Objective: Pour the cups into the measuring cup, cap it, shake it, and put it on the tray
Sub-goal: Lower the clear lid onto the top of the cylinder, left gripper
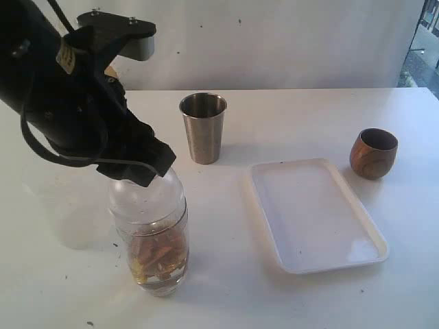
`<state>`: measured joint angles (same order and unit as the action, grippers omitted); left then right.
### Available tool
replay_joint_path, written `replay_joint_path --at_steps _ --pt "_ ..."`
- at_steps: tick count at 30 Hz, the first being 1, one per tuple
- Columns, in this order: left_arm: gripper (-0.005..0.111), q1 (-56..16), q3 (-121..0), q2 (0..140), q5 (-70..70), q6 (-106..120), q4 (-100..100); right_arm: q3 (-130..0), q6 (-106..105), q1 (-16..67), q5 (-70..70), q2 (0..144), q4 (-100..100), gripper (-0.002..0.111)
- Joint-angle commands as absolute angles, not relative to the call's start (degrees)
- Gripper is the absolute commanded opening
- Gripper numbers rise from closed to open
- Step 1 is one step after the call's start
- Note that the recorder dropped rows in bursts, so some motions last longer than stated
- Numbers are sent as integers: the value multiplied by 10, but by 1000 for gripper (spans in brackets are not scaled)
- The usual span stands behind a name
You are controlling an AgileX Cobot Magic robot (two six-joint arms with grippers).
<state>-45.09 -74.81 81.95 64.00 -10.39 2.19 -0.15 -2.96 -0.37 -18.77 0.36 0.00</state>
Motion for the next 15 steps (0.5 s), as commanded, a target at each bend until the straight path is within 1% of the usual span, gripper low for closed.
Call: replay_joint_path --at_steps 1,15 --pt "0 -453 -747 823 644 -85 3 0 -27 -6 -183 0 0 0" --pt "0 -453 -747 824 672 -42 0 0 -27 -6 -183 0 0 0"
